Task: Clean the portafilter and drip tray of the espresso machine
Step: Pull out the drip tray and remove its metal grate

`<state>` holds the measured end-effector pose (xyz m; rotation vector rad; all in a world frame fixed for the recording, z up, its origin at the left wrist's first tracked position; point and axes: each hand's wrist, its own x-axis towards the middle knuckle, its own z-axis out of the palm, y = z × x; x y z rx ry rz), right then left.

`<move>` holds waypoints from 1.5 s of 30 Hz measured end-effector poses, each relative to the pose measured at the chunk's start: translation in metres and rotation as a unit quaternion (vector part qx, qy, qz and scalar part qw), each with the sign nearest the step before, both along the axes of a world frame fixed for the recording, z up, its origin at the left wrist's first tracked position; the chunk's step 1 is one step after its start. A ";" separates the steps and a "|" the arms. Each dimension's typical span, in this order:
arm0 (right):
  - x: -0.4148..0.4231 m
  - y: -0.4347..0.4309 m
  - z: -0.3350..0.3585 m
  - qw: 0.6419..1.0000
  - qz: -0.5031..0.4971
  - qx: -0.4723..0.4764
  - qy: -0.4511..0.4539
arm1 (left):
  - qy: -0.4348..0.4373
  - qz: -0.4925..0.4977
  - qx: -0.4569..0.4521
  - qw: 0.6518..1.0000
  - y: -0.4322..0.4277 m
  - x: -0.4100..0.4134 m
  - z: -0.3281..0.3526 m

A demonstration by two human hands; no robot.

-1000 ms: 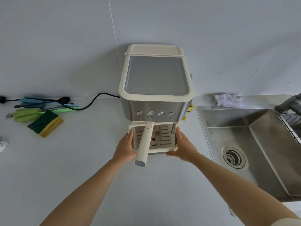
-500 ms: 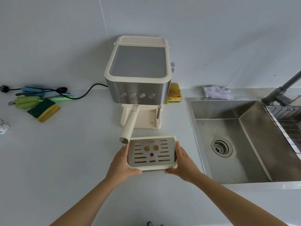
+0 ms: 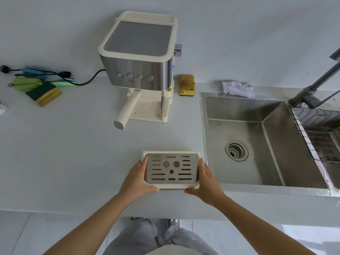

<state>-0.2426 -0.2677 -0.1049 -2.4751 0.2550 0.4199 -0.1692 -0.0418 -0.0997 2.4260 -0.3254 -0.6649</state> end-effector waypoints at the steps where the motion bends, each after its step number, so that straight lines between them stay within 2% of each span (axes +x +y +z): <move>1: -0.002 -0.001 0.000 1.000 0.004 -0.002 0.003 | 0.002 -0.001 0.005 1.000 -0.001 -0.002 -0.001; 7: -0.005 0.002 0.000 1.000 0.002 -0.007 0.004 | -0.004 -0.033 0.036 0.999 0.000 -0.004 0.000; 12: -0.002 0.002 0.003 1.000 -0.006 0.009 0.016 | -0.009 -0.114 0.164 0.980 -0.004 0.000 0.006; 15: 0.000 0.001 0.006 1.000 -0.019 0.008 -0.003 | -0.009 -0.133 0.197 0.971 -0.010 -0.001 0.010; 18: 0.004 0.003 0.011 1.000 -0.001 0.004 -0.011 | -0.049 -0.153 0.196 0.967 -0.014 0.000 0.011; 21: 0.011 0.008 0.015 0.996 0.067 -0.051 0.005 | -0.095 -0.190 0.199 0.957 -0.016 0.001 0.011; 25: 0.023 0.015 0.018 0.987 0.135 -0.089 -0.001 | -0.101 -0.243 0.179 0.948 -0.024 0.004 0.015; 32: 0.033 0.016 0.020 0.981 0.159 -0.114 0.015 | -0.104 -0.286 0.190 0.934 -0.034 0.011 0.015; 39: 0.040 0.019 0.023 0.980 0.156 -0.112 0.051 | -0.100 -0.274 0.183 0.939 -0.037 0.015 0.016; 45: 0.043 0.021 0.026 0.981 0.152 -0.111 0.044 | -0.124 -0.267 0.182 0.938 -0.040 0.016 0.020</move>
